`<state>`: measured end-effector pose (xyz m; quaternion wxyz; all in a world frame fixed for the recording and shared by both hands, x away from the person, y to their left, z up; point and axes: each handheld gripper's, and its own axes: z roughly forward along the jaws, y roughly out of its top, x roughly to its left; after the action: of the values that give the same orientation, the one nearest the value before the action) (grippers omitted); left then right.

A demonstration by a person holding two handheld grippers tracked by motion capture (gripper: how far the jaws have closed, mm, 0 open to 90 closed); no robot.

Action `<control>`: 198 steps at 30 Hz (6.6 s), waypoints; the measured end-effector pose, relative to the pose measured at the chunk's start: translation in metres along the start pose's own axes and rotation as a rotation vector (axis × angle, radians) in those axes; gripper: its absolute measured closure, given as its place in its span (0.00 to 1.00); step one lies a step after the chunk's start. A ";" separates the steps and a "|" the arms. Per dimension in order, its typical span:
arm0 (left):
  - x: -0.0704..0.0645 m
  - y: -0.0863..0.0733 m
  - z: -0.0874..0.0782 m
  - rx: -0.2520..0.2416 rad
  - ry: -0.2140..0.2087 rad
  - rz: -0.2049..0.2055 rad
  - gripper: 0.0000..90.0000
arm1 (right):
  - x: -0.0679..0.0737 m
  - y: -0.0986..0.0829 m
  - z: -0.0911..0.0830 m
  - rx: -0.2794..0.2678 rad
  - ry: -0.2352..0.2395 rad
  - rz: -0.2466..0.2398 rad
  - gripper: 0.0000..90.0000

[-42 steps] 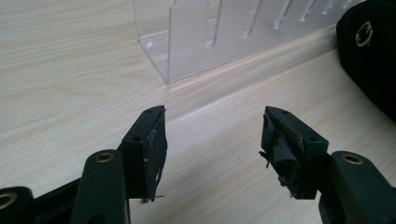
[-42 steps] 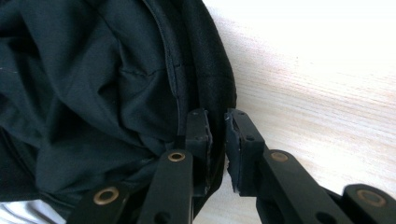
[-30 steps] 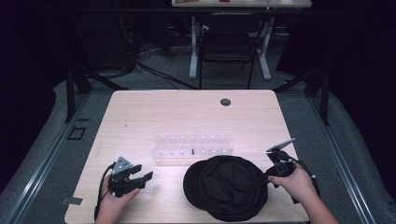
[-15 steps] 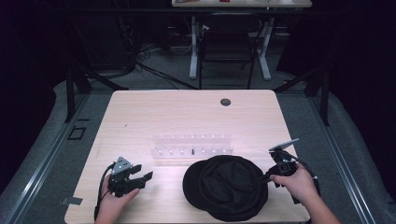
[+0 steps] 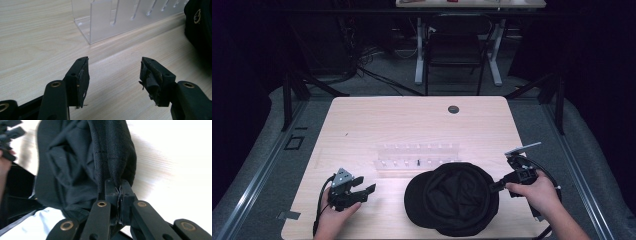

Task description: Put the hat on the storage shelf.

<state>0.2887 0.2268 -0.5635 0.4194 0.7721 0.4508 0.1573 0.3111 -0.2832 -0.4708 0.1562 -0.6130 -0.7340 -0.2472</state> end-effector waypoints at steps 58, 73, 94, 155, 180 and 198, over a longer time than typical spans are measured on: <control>0.000 -0.001 0.001 -0.009 0.000 -0.005 0.46 | 0.063 0.023 -0.117 -0.198 0.278 -0.004 0.98; 0.000 -0.001 0.001 -0.010 0.000 -0.006 0.46 | 0.070 0.033 -0.133 -0.269 0.336 -0.015 0.98; 0.000 0.000 0.002 0.003 -0.004 0.002 0.45 | 0.093 0.066 -0.130 -0.362 0.374 -0.016 0.98; 0.000 0.003 0.004 -0.003 -0.024 -0.002 0.45 | 0.145 0.135 -0.070 -0.344 0.350 -0.031 0.98; -0.023 0.023 -0.006 -0.095 -0.054 0.063 0.52 | 0.167 0.142 -0.044 -0.347 0.448 -0.045 0.98; -0.059 0.070 0.001 -0.160 -0.112 0.145 0.64 | 0.175 0.146 -0.035 -0.343 0.468 -0.046 0.98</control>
<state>0.2965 0.1610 -0.5008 0.4919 0.7743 0.3557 0.1790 0.4158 -0.1403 -0.3234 0.2098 -0.5400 -0.6393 -0.5056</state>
